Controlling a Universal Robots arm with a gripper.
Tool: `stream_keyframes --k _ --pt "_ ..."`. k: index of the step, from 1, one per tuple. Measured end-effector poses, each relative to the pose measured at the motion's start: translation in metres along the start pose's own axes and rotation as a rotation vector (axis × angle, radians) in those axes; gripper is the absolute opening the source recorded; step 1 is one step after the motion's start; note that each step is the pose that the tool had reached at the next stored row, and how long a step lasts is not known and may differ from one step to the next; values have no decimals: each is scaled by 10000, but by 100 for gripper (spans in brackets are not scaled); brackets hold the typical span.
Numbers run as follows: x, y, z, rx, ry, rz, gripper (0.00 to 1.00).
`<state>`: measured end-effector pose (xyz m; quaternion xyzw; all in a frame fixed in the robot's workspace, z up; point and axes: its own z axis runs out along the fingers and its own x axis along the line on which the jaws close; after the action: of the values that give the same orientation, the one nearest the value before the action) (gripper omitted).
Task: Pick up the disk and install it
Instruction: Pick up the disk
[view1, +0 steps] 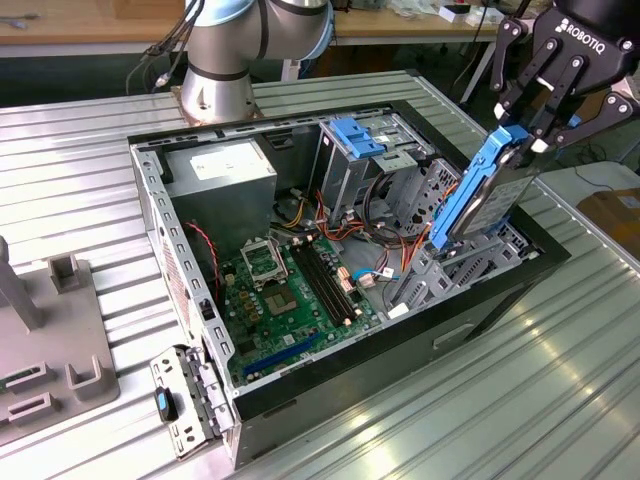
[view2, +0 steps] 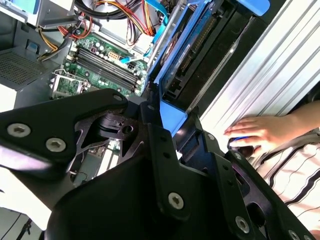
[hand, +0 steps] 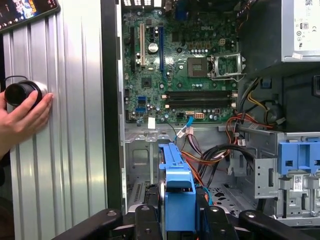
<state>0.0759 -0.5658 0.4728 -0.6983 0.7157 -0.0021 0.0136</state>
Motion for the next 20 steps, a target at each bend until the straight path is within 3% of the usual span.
stream_keyframes --k 2,7,20 --pt "3 2 44 0 0 0 36" --pt "4 6 58 1 -1 0 36" --pt "21 10 184 3 -1 1 36"
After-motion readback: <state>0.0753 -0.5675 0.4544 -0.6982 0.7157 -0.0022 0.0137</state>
